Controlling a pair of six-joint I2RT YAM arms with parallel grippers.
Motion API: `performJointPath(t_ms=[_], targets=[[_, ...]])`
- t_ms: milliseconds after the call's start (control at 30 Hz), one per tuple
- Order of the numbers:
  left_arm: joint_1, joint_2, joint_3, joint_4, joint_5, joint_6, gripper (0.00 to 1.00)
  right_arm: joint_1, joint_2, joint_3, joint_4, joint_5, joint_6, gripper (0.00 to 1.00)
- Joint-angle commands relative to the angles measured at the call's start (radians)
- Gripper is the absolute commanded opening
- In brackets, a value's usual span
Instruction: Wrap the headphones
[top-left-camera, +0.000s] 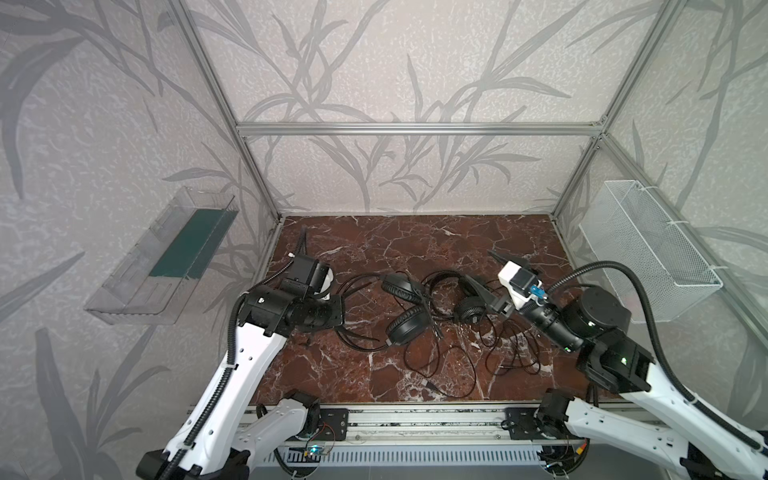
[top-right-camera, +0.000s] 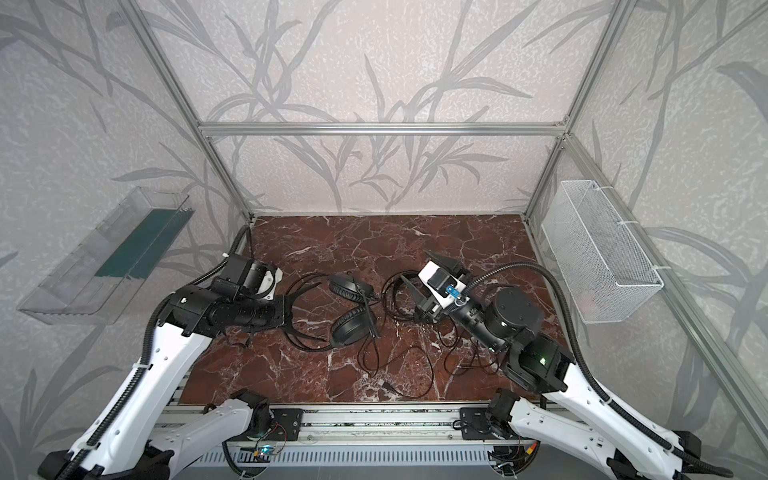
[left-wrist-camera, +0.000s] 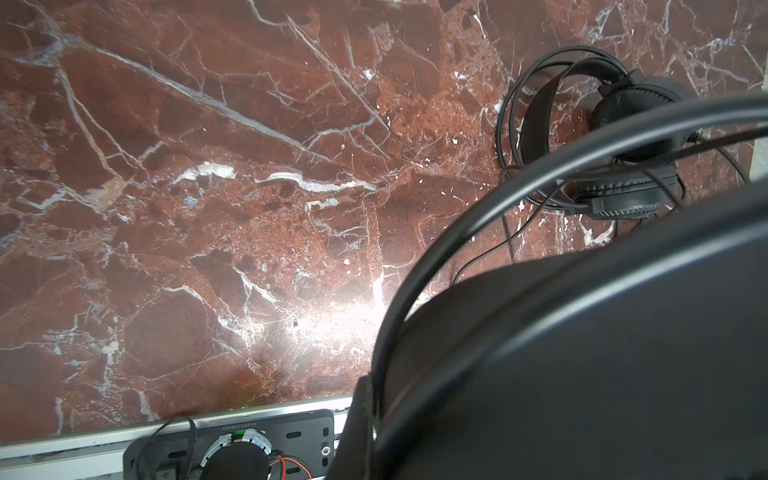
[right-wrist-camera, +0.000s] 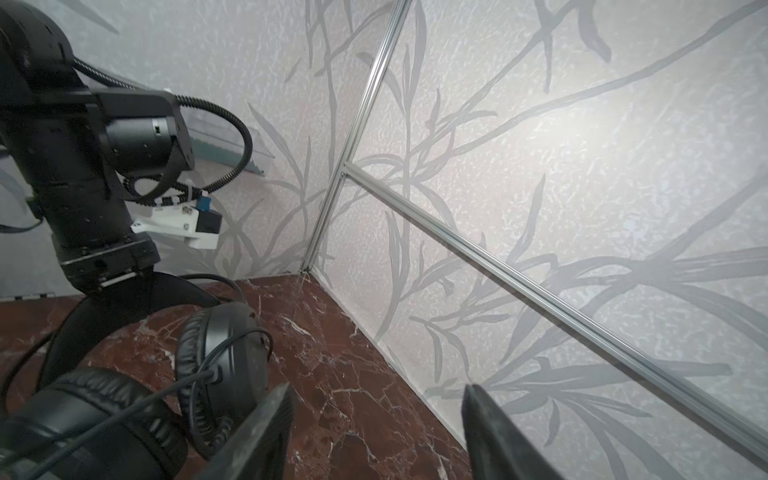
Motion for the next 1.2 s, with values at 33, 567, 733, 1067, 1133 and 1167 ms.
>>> performJointPath(t_ms=[33, 567, 733, 1067, 1133, 1167], targets=[[0.01, -0.008, 0.08, 0.008, -0.04, -0.011, 0.0, 0.003, -0.033, -0.123, 0.01, -0.068, 0.097, 0.66], [0.075, 0.006, 0.416, -0.023, -0.071, -0.065, 0.0, 0.165, 0.249, -0.412, 0.492, 0.044, 0.161, 0.7], [0.073, 0.024, 0.53, -0.018, -0.09, -0.082, 0.0, 0.165, 0.521, -0.382, 0.734, -0.004, 0.217, 0.71], [0.073, 0.042, 0.601, 0.006, -0.129, -0.109, 0.0, 0.166, 0.89, -0.362, 1.132, -0.076, 0.389, 0.74], [0.073, 0.04, 0.608, 0.012, -0.134, -0.112, 0.0, 0.165, 0.946, -0.369, 1.174, -0.076, 0.396, 0.73], [0.073, 0.04, 0.613, 0.015, -0.138, -0.113, 0.0, 0.165, 0.964, -0.369, 1.183, -0.086, 0.403, 0.73]])
